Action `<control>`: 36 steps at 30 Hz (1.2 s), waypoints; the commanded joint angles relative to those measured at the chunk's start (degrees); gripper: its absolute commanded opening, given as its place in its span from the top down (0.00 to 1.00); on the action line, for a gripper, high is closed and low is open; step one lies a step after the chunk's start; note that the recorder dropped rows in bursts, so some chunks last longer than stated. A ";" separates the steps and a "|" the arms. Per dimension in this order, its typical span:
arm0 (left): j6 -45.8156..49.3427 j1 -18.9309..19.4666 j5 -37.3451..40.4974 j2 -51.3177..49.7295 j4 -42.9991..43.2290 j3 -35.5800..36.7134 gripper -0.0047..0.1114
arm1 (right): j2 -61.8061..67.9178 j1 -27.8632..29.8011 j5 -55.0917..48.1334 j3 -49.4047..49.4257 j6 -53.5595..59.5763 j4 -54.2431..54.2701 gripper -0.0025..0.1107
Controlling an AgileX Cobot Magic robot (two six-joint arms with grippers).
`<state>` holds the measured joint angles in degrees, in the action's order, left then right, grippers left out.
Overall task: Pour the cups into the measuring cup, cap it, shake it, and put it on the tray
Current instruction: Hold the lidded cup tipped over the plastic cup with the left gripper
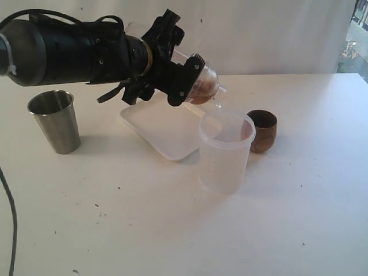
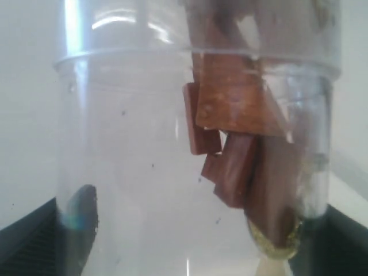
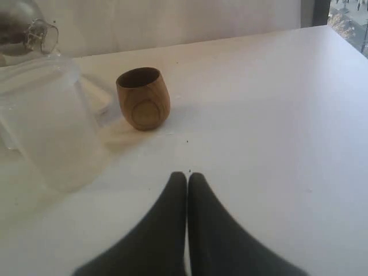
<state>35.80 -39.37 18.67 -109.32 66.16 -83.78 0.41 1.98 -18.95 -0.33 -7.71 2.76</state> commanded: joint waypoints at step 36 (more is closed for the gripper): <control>23.56 6.07 -24.43 4.95 -26.94 11.16 0.96 | -0.26 -0.21 0.56 0.33 -0.08 0.03 0.98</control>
<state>58.32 -33.13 -4.74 -105.75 39.96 -72.34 0.41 1.98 -18.95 -0.33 -7.80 2.76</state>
